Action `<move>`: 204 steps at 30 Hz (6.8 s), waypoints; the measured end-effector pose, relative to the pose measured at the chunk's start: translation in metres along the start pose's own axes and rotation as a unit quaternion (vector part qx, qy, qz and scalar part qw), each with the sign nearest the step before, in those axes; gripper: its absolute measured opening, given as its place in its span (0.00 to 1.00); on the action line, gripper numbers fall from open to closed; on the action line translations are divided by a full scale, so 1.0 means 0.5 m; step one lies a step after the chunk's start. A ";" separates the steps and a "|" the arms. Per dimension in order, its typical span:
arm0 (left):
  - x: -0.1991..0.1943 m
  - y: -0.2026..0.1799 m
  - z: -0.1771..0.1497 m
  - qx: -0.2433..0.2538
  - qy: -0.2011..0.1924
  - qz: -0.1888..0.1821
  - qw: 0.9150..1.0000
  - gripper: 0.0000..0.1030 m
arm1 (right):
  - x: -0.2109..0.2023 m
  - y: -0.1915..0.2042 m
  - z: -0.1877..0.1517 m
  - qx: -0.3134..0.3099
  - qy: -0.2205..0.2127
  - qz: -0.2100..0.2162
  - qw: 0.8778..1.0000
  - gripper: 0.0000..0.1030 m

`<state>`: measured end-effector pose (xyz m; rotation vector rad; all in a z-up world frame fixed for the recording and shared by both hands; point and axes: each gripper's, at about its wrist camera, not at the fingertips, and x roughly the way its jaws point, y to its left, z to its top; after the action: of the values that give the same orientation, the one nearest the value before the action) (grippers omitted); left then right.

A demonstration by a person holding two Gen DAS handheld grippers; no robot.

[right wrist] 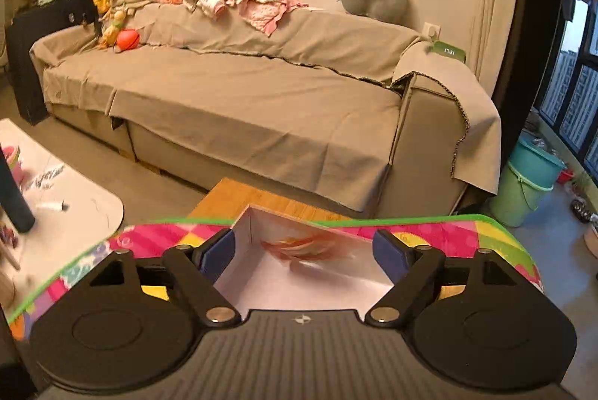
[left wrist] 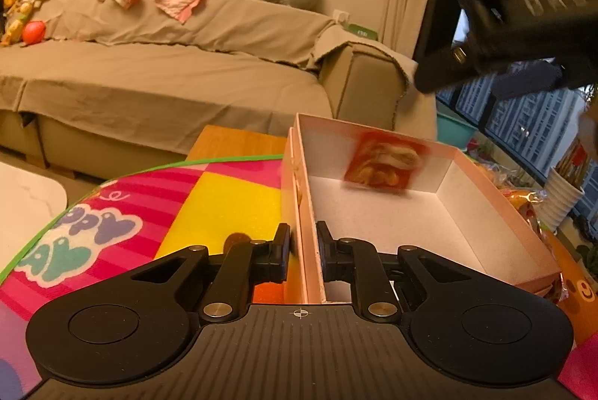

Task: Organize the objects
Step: 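Carry the red egg pouch into the pink box and release it, then grasp the wrapped yellow bun with the right gripper, then carry the wrapped bun into the pink box and release it, then grasp the brown lollipop by its stick with the right gripper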

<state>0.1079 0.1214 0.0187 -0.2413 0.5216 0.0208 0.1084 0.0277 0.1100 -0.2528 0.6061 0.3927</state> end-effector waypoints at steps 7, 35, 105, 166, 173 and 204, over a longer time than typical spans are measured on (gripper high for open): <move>-0.004 0.002 -0.001 -0.001 -0.002 0.000 1.000 0.16 | -0.037 -0.011 -0.038 -0.017 -0.001 -0.026 1.000 0.83; -0.008 -0.008 0.001 0.001 -0.003 0.010 1.000 0.15 | 0.019 -0.372 -0.171 0.165 0.022 -0.106 0.980 0.97; -0.003 -0.007 -0.003 0.003 -0.006 0.009 1.000 0.16 | -0.191 -0.145 -0.417 0.081 0.122 -0.108 0.983 0.54; -0.002 -0.012 -0.009 0.018 -0.020 0.016 1.000 0.16 | -0.131 -0.189 -0.371 0.050 0.060 -0.091 0.993 0.79; -0.002 -0.012 -0.010 0.019 -0.020 0.016 0.999 0.17 | -0.056 -0.124 -0.359 -0.010 0.044 -0.084 0.995 0.60; -0.001 -0.012 -0.012 0.017 -0.021 0.013 1.000 0.17 | -0.242 -0.180 -0.530 0.187 0.105 -0.066 0.975 1.00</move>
<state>0.1049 0.1144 0.0155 -0.2007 0.4826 0.0423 -0.0769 -0.1776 -0.0184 0.0282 0.8528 0.1187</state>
